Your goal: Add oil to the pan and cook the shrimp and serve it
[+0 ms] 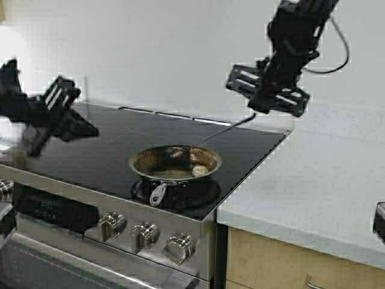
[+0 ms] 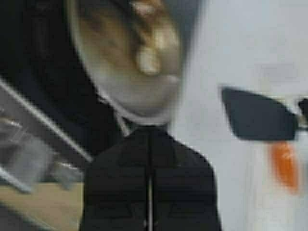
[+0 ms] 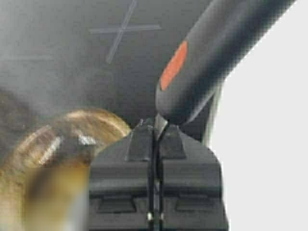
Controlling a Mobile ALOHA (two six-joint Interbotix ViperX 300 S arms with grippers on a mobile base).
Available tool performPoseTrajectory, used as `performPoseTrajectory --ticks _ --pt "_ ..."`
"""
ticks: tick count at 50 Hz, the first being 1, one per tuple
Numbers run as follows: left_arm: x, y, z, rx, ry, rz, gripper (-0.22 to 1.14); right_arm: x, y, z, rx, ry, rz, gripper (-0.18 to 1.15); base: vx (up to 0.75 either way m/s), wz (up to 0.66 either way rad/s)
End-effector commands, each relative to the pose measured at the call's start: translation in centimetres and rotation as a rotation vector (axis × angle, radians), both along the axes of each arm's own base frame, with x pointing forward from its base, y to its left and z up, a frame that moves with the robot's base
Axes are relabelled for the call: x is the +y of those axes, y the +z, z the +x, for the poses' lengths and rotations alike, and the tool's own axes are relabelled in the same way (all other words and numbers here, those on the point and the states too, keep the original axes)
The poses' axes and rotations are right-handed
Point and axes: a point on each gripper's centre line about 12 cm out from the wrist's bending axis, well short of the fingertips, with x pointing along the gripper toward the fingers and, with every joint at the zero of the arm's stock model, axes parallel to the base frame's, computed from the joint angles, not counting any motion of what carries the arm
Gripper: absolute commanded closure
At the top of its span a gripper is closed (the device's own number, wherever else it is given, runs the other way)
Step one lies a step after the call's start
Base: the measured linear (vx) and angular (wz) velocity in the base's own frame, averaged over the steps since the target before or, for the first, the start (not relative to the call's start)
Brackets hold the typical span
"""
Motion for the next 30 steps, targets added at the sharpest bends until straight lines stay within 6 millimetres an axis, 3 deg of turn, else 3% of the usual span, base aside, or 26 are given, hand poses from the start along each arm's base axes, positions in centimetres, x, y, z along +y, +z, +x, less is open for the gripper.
performPoseTrajectory --ticks 1,8,16,25,30 --pt "0.3 3.7 0.3 -0.033 0.033 0.161 0.85 -1.0 3.4 -0.1 -0.012 0.035 -0.016 0.90 0.00 0.00" --pt "-0.4 6.1 0.3 -0.036 0.044 0.302 0.85 -2.7 5.6 -0.5 0.034 0.074 -0.032 0.90 0.00 0.00" --pt "-0.3 7.1 0.3 -0.041 0.060 0.338 0.85 -6.8 8.0 -0.3 0.095 0.053 0.004 0.90 0.00 0.00" --pt "-0.4 6.6 -0.1 -0.031 0.043 0.351 0.85 -13.9 10.7 -1.1 0.115 -0.057 0.039 0.89 0.00 0.00" --pt "-0.4 6.5 -0.3 -0.030 0.029 0.361 0.85 -18.3 10.7 -1.9 0.212 -0.094 0.080 0.89 0.00 0.00"
